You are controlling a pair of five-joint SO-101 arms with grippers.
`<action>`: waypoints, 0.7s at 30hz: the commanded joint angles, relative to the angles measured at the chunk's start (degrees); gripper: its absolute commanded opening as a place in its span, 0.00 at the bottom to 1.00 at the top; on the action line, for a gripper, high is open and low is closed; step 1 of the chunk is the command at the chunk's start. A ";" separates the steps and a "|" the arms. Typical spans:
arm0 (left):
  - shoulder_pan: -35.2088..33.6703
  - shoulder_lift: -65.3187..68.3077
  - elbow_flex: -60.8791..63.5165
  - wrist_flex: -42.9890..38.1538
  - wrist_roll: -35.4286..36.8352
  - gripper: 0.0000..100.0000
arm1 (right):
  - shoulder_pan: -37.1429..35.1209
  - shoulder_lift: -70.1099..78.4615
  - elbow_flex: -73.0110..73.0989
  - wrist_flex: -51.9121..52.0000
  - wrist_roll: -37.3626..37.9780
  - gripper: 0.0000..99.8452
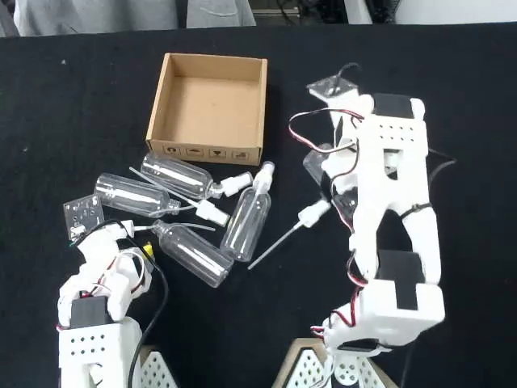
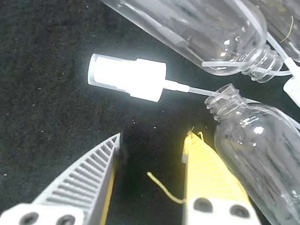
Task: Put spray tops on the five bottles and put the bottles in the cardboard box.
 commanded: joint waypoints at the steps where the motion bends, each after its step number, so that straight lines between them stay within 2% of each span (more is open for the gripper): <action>1: -0.48 -0.70 1.45 0.26 -0.09 0.20 | 1.41 -4.35 -3.12 0.62 -4.57 0.03; 6: -0.48 -0.70 1.45 0.26 -0.09 0.20 | 2.37 -4.62 -3.12 0.62 -13.36 0.03; 10: -0.48 -0.70 1.45 0.26 -0.09 0.20 | 5.80 -4.53 -3.12 0.62 -26.64 0.03; 13: -0.48 -0.70 1.45 0.26 -0.09 0.20 | 9.93 -4.62 -3.12 0.62 -33.49 0.03; 17: -0.48 -0.70 1.45 0.26 -0.09 0.20 | 14.51 -4.70 -3.12 0.62 -34.81 0.03; 21: -0.48 -0.70 1.45 0.26 -0.09 0.20 | 15.56 -5.05 -3.65 1.05 -34.99 0.03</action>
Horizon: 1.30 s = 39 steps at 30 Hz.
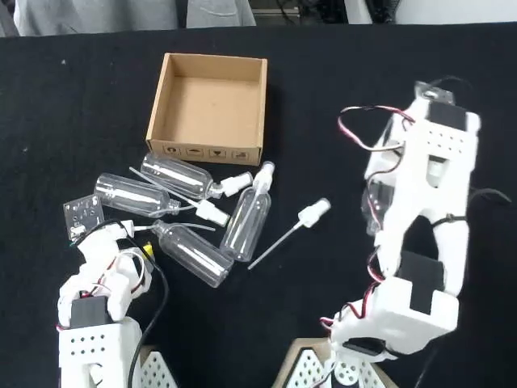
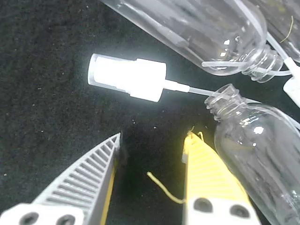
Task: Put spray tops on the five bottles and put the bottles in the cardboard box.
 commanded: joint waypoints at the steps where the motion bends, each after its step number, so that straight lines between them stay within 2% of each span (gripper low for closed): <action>1: -0.48 -0.70 1.45 0.26 -0.09 0.20 | 1.93 -5.41 -3.65 1.67 -0.70 0.02; 6: -0.48 -0.70 1.45 0.26 -0.09 0.20 | 1.93 -10.77 -3.65 4.40 -2.64 0.01; 16: -0.48 -0.70 1.45 0.26 -0.09 0.20 | 2.55 -22.02 1.71 4.92 -23.74 0.01; 26: -0.48 -0.70 1.45 0.26 -0.09 0.20 | 2.64 -22.37 2.51 5.10 -35.87 0.01; 30: -0.48 -0.70 1.45 0.26 -0.09 0.20 | 5.54 -22.81 4.79 4.92 -42.02 0.01; 39: -0.48 -0.70 1.45 0.26 -0.09 0.20 | 10.99 -22.81 15.52 -5.19 -51.87 0.01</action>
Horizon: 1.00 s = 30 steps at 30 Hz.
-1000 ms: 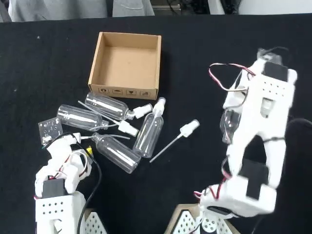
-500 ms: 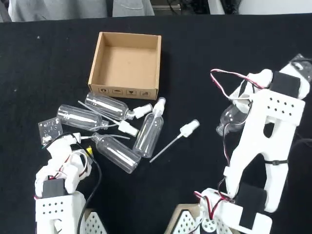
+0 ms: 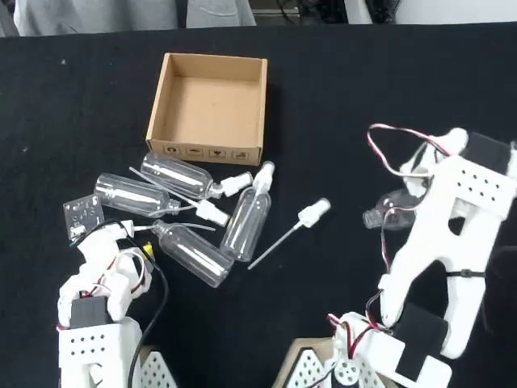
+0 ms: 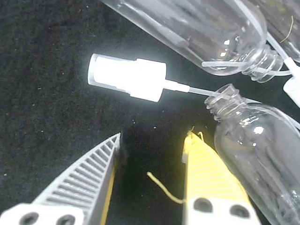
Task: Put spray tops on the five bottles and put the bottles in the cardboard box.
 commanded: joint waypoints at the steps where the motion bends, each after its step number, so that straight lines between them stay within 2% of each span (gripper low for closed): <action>1: -0.48 -0.70 1.45 0.26 -0.09 0.20 | 2.90 -3.91 3.65 -5.71 -4.22 0.01; 6: -0.48 -0.70 1.45 0.26 -0.09 0.20 | 4.66 -3.91 15.16 -17.93 -6.51 0.02; 18: -0.48 -0.70 1.45 0.26 -0.09 0.20 | 6.86 -3.47 28.35 -37.71 -8.88 0.02; 27: -0.48 -0.70 1.45 0.26 -0.09 0.20 | 6.95 -3.47 31.43 -41.85 -8.79 0.02; 30: -0.48 -0.70 1.45 0.26 -0.09 0.20 | 6.95 -3.47 31.60 -41.67 -8.70 0.10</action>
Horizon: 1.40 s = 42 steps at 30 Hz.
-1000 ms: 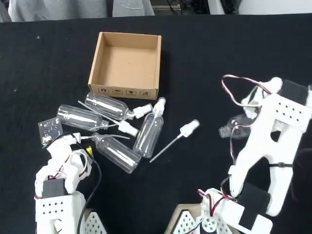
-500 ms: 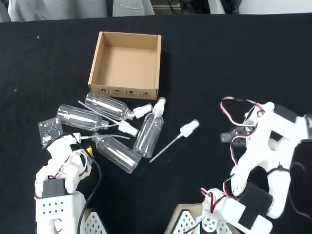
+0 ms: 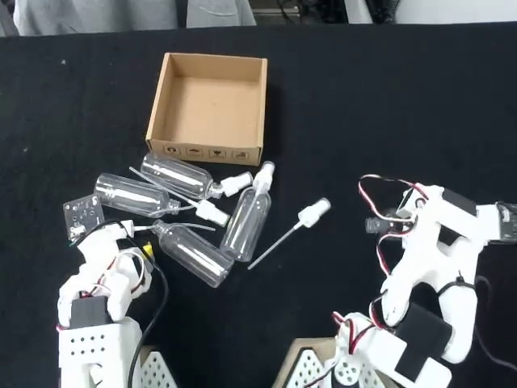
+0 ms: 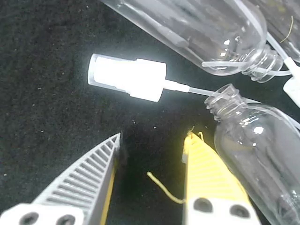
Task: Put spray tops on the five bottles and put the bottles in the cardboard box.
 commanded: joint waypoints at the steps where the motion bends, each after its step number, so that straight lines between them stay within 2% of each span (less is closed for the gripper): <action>1: -0.48 -0.70 1.45 0.26 -0.09 0.20 | 1.76 -3.38 -0.22 -1.14 -0.44 0.15; 5: -0.48 -0.70 1.45 0.26 -0.09 0.20 | 1.32 -3.38 1.36 -1.58 -1.05 0.33; 7: -0.48 -0.70 1.45 0.26 -0.09 0.20 | 1.23 -3.38 1.54 -1.49 -1.05 0.38; 24: -0.48 -0.70 1.45 0.26 -0.09 0.20 | -0.62 -3.91 0.13 -0.44 1.58 0.38; 38: -0.48 -0.70 1.45 0.26 -0.09 0.20 | -2.55 -3.91 -15.60 18.11 1.93 0.38; 42: -0.48 -0.70 1.45 0.26 -0.09 0.20 | -2.55 -3.91 -19.30 22.86 7.03 0.38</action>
